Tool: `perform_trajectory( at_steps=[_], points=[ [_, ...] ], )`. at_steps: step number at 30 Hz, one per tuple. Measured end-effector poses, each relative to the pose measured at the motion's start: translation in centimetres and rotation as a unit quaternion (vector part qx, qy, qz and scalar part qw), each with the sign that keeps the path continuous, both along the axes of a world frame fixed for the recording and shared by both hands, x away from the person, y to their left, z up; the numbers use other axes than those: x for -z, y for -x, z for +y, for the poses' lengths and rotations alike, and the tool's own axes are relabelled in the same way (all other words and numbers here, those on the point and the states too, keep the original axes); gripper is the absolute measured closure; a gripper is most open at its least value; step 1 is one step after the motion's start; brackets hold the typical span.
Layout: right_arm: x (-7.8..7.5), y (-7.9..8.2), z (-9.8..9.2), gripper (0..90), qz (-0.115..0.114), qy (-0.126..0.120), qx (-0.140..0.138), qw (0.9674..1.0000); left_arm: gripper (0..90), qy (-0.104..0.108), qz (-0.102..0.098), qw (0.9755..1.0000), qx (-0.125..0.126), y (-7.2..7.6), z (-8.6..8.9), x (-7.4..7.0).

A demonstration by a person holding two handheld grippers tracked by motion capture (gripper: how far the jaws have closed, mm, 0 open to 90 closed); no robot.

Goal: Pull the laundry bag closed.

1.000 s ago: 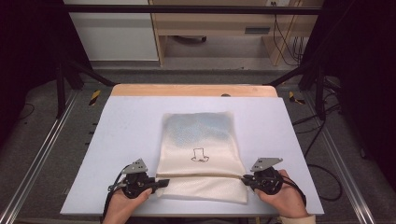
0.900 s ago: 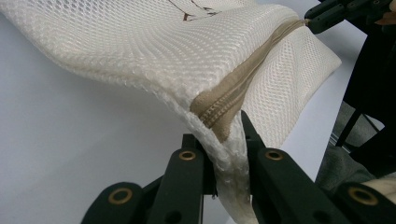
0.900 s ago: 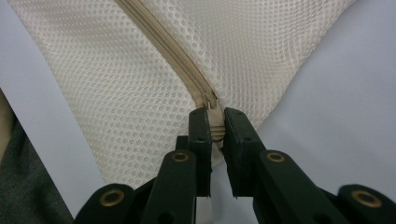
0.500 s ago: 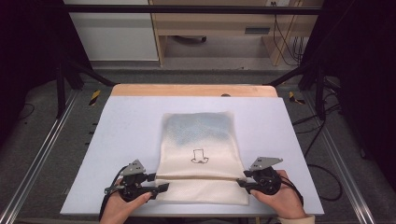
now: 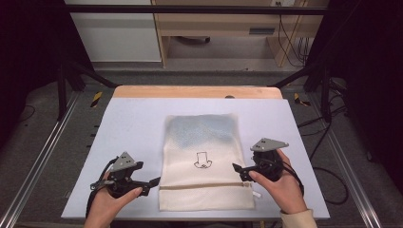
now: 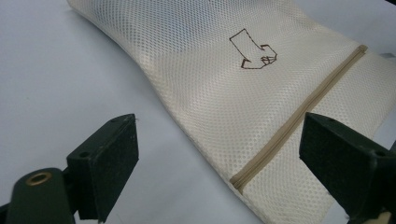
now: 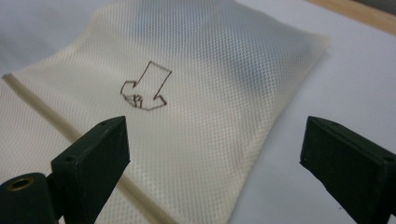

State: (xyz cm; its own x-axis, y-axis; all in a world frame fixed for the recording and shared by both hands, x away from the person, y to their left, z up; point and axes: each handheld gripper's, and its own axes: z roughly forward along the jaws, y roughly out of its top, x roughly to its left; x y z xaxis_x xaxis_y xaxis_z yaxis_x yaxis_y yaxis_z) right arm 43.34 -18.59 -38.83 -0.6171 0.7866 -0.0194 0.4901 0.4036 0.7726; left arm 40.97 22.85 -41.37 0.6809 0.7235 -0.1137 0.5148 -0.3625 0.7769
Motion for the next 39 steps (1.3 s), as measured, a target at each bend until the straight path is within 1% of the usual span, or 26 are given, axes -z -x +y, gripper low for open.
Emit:
perform_trajectory(
  at_steps=[2,3,6,8,9,10,11,12,13,14,15,16,17,19,20,21,22,24,26,29,30,31,34,35,36,39],
  points=[
    [-0.7,-0.5,0.3,8.6,-0.001,-0.001,-0.001,1.0000,10.6,-0.009,0.003,0.9999,0.008,-0.6,-0.2,-0.9],
    [-1.2,-0.9,0.6,8.6,-0.004,0.000,0.001,1.0000,10.4,-0.011,-0.001,0.9999,0.009,-0.8,-0.3,-1.2],
    [-2.1,-1.7,1.2,8.6,-0.003,0.001,0.017,0.9998,9.0,-0.012,-0.003,0.9998,0.015,-1.9,-0.7,-2.6],
    [-2.5,-2.3,1.6,8.5,0.000,0.000,0.026,0.9997,7.8,-0.021,-0.012,0.9996,0.015,-2.5,-0.9,-3.4],
    [-2.8,-2.9,1.9,8.3,-0.002,-0.003,0.040,0.9992,7.5,-0.018,-0.013,0.9997,0.014,-2.7,-0.8,-3.6],
    [-2.8,-3.0,1.9,8.3,-0.001,-0.007,0.045,0.9990,7.2,-0.016,-0.013,0.9997,0.012,-2.9,-0.7,-3.7],
    [-2.9,-3.2,1.9,8.3,0.000,-0.009,0.050,0.9987,6.6,-0.021,-0.019,0.9996,0.006,-3.1,-0.4,-3.7],
    [-2.9,-3.2,1.9,8.3,0.000,-0.009,0.050,0.9987,6.3,-0.021,-0.019,0.9996,0.006,-3.1,-0.4,-3.7],
    [-2.8,-3.3,1.8,8.1,-0.004,-0.007,0.054,0.9985,6.2,-0.028,-0.022,0.9994,0.004,-3.1,-0.1,-3.6],
    [-2.7,-3.3,1.6,8.0,-0.004,-0.007,0.058,0.9983,6.2,-0.032,-0.027,0.9991,-0.011,-3.1,0.7,-3.5],
    [-2.7,-3.3,1.6,8.0,-0.004,-0.007,0.058,0.9983,6.2,-0.032,-0.027,0.9991,-0.011,-3.1,0.7,-3.5],
    [-2.4,-3.4,1.3,7.9,-0.008,-0.005,0.060,0.9981,6.2,-0.037,-0.031,0.9986,-0.021,-3.2,1.1,-3.4],
    [-2.2,-3.4,1.1,7.5,-0.009,-0.005,0.062,0.9980,6.1,-0.039,-0.036,0.9980,-0.033,-3.3,2.0,-3.1],
    [-1.9,-3.4,0.7,7.4,-0.011,-0.009,0.067,0.9977,5.6,-0.042,-0.037,0.9978,-0.037,-3.4,2.4,-3.0],
    [-1.7,-3.4,0.6,7.4,-0.012,-0.010,0.071,0.9974,5.6,-0.039,-0.036,0.9972,-0.053,-3.6,3.3,-2.7],
    [-1.7,-3.4,0.6,7.4,-0.012,-0.010,0.071,0.9974,5.6,-0.039,-0.036,0.9972,-0.053,-3.6,3.3,-2.7],
    [-1.5,-3.4,0.5,7.4,-0.011,-0.012,0.075,0.9970,5.6,-0.035,-0.035,0.9970,-0.059,-3.6,3.7,-2.6],
    [-0.8,-3.5,0.2,7.4,-0.007,-0.009,0.073,0.9973,5.4,-0.034,-0.034,0.9964,-0.070,-3.8,4.8,-2.3],
    [-0.7,-3.5,0.2,7.4,-0.007,-0.010,0.072,0.9973,5.4,-0.037,-0.035,0.9959,-0.075,-3.9,5.2,-2.3],
    [-0.4,-3.5,-0.2,7.6,-0.009,-0.014,0.077,0.9969,5.4,-0.020,-0.042,0.9956,-0.081,-3.8,6.1,-2.4],
    [-0.3,-3.5,-0.3,7.5,-0.006,-0.014,0.077,0.9969,5.3,-0.018,-0.045,0.9953,-0.083,-3.7,6.5,-2.5],
    [-0.3,-3.4,-0.5,7.4,-0.010,-0.013,0.075,0.9970,5.2,-0.017,-0.047,0.9949,-0.087,-3.7,6.9,-2.6],
    [-0.3,-3.3,-1.6,7.4,-0.014,-0.017,0.087,0.9960,5.1,-0.011,-0.048,0.9940,-0.098,-3.7,7.9,-2.5],
    [-0.3,-3.2,-1.9,7.4,-0.013,-0.020,0.090,0.9956,5.2,-0.009,-0.047,0.9928,-0.110,-3.8,8.6,-2.3],
    [-0.3,-3.2,-2.3,7.4,-0.014,-0.020,0.092,0.9954,5.2,-0.009,-0.047,0.9928,-0.110,-3.8,8.6,-2.3],
    [-0.3,-3.0,-3.4,7.5,-0.017,-0.024,0.106,0.9940,5.2,-0.010,-0.047,0.9920,-0.117,-3.8,9.6,-2.1]
  ],
)
